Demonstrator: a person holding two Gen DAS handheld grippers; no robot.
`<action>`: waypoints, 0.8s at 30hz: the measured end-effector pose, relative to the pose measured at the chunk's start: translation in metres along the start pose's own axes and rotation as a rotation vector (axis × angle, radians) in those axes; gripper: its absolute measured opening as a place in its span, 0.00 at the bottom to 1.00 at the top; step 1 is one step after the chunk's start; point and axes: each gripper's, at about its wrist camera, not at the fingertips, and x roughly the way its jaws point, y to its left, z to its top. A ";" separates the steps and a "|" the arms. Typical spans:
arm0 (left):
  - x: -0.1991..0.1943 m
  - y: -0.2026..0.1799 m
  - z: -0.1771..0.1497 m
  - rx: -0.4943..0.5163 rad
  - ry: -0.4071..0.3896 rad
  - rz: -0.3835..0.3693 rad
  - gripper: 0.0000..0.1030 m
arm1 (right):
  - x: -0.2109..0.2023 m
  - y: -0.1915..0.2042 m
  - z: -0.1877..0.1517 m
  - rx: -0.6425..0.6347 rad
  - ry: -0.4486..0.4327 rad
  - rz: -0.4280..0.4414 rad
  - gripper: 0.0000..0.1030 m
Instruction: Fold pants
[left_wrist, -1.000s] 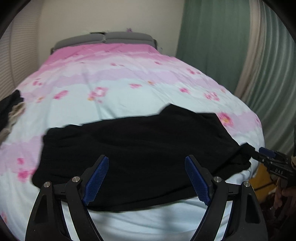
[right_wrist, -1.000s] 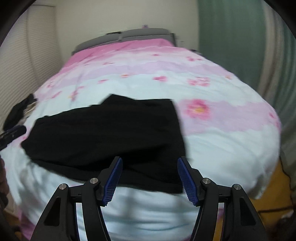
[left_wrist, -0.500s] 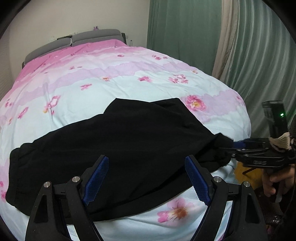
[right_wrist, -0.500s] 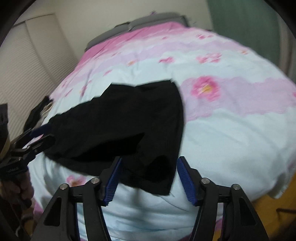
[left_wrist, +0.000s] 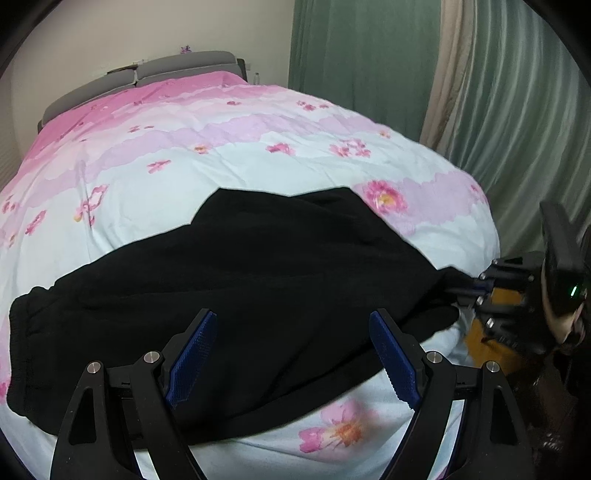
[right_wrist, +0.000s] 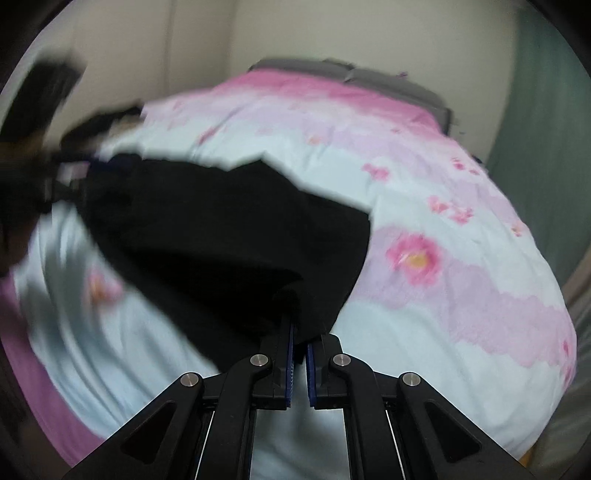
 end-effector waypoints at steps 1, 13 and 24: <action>0.001 0.000 -0.002 0.002 0.008 0.002 0.82 | 0.006 0.006 -0.008 -0.033 0.021 -0.006 0.06; -0.035 0.050 -0.037 -0.058 0.006 0.099 0.82 | -0.039 0.001 -0.019 0.251 -0.033 -0.017 0.36; -0.100 0.167 -0.090 -0.227 -0.029 0.264 0.82 | 0.018 0.093 0.044 0.578 0.028 0.287 0.36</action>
